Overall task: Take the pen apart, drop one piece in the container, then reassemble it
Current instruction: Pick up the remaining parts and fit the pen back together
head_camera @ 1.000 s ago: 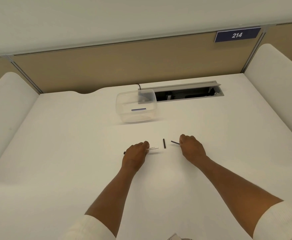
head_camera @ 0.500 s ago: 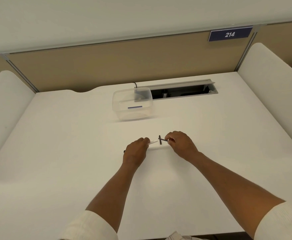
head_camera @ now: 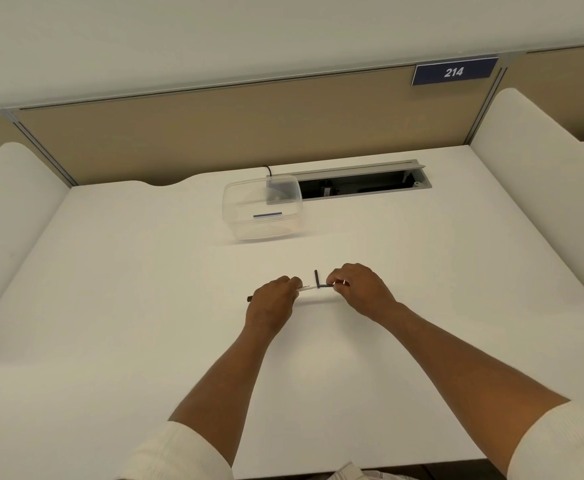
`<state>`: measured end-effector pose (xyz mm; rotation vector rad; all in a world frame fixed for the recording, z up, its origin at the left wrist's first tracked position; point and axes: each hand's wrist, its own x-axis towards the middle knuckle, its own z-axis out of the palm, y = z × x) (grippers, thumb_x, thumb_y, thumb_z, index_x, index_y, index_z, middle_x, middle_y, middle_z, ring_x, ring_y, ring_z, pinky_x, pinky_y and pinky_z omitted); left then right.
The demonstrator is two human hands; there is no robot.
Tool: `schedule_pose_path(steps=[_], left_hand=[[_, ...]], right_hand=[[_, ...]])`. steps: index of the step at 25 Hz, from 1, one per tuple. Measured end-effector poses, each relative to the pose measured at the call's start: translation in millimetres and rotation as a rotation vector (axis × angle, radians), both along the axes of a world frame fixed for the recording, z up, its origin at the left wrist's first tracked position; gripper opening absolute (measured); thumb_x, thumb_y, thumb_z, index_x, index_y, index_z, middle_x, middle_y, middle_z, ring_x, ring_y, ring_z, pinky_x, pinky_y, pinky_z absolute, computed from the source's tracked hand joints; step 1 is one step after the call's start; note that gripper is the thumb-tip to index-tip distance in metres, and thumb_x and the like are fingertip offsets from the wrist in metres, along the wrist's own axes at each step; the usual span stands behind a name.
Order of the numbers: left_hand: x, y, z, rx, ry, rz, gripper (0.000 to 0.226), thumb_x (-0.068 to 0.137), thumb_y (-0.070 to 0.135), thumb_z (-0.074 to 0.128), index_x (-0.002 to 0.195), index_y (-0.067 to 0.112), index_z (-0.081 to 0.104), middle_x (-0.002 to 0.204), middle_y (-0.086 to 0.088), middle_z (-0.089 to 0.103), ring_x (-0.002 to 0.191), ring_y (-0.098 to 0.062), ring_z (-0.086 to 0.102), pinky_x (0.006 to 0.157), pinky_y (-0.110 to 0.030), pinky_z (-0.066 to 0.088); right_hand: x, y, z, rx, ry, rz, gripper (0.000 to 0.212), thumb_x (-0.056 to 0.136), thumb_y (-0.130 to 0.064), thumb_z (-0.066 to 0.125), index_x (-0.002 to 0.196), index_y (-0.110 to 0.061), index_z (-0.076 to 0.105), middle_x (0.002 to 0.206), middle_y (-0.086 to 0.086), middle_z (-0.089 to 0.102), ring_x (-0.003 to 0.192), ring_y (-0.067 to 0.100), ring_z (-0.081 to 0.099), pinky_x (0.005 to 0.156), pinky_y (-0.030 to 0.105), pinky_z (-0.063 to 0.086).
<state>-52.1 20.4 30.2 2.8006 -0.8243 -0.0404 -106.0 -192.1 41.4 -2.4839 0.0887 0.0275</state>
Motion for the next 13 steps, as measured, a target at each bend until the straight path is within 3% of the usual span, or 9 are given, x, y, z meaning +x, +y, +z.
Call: schedule_pose_path(steps=[3,9,13], left_hand=[[0.2,-3.6,2.4,-0.015,-0.007,-0.011,0.014,0.097,0.019,0.048,0.108,0.022,0.056,0.091,-0.001,0.062,0.075,-0.029,0.058,0.057,-0.033,0.037],[4.3,-8.1,3.4,-0.051,0.014,0.012,0.01,0.098,0.021,0.047,0.107,0.02,0.05,0.094,-0.002,0.064,0.074,-0.032,0.058,0.061,-0.039,0.048],[12.8,-5.9,2.4,-0.089,0.024,0.047,0.007,0.098,0.022,0.046,0.104,0.021,0.043,0.093,-0.001,0.064,0.069,-0.032,0.053,0.059,-0.038,0.045]], right_hand=[[3.8,2.2,5.0,0.019,-0.005,0.009,0.018,0.091,-0.018,0.056,0.097,-0.027,0.071,0.09,-0.007,0.063,0.089,0.014,0.053,0.078,0.034,0.046],[13.3,5.2,13.2,0.123,-0.089,-0.048,0.021,0.092,-0.018,0.061,0.112,-0.014,0.064,0.106,0.001,0.064,0.091,0.016,0.058,0.084,0.035,0.049],[21.1,-2.0,14.0,0.143,-0.128,-0.096,0.02,0.096,-0.023,0.057,0.113,-0.012,0.063,0.103,0.0,0.063,0.085,0.016,0.054,0.08,0.034,0.047]])
